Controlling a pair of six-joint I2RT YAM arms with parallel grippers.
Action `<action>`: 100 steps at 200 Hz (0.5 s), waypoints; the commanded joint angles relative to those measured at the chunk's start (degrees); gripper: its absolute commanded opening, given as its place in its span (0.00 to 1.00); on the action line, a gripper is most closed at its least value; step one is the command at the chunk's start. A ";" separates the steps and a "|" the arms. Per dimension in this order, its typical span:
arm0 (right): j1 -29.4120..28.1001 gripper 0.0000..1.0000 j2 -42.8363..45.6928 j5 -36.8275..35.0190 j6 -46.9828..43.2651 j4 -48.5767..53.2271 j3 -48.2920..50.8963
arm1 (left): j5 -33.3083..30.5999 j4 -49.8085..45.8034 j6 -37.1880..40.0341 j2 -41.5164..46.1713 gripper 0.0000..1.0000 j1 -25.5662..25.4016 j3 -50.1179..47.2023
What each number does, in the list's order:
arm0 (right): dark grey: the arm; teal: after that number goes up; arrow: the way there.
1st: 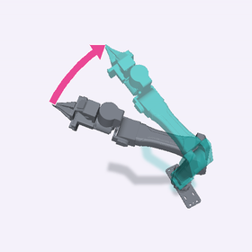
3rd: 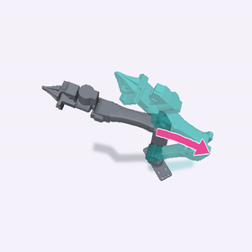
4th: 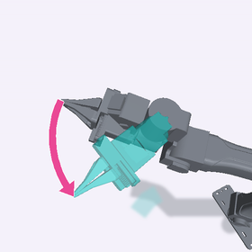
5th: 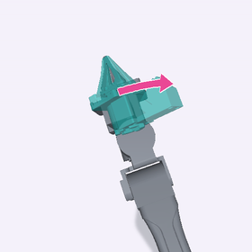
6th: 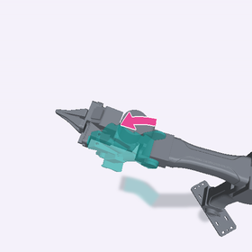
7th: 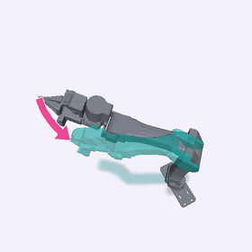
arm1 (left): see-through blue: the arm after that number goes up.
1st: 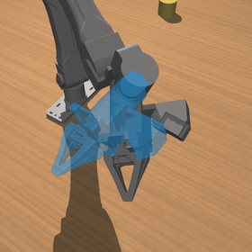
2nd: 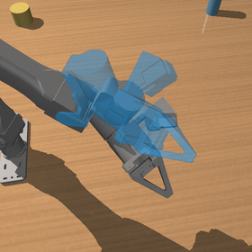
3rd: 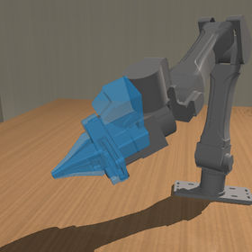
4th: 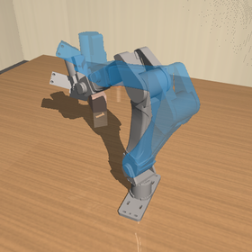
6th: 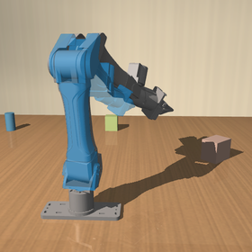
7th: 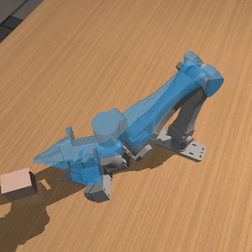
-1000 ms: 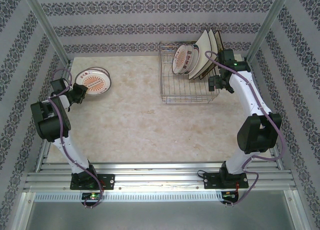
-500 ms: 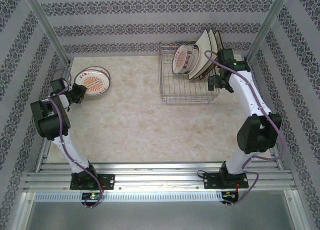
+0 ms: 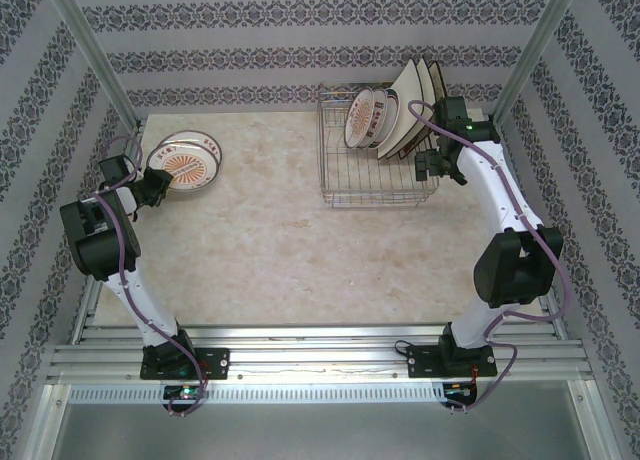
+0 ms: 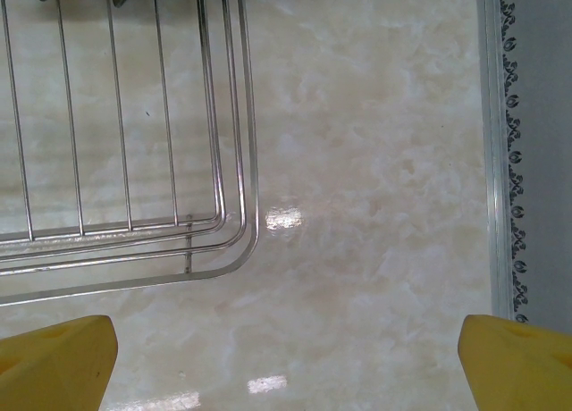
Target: Unload the plates from the dish rack
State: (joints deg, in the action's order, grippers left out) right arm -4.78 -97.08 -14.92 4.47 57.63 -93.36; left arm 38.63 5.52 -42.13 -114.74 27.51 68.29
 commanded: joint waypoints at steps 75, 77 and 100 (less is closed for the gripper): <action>-0.84 0.98 -0.83 0.77 -0.16 -0.03 -0.57 | -6.54 -12.15 10.16 2.23 0.21 0.44 3.66; -0.85 0.98 -0.83 0.77 -0.16 -0.01 -0.59 | -6.73 -12.43 10.32 2.37 0.21 0.38 3.75; -0.93 0.98 -0.86 0.89 -0.14 -0.05 -0.59 | -7.84 -14.60 11.84 2.42 0.21 0.35 4.94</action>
State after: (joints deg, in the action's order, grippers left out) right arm -4.78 -97.34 -14.50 4.49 57.41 -93.36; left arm 34.09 -3.01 -35.33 -114.04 27.51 71.29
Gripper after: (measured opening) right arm 0.979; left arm 0.213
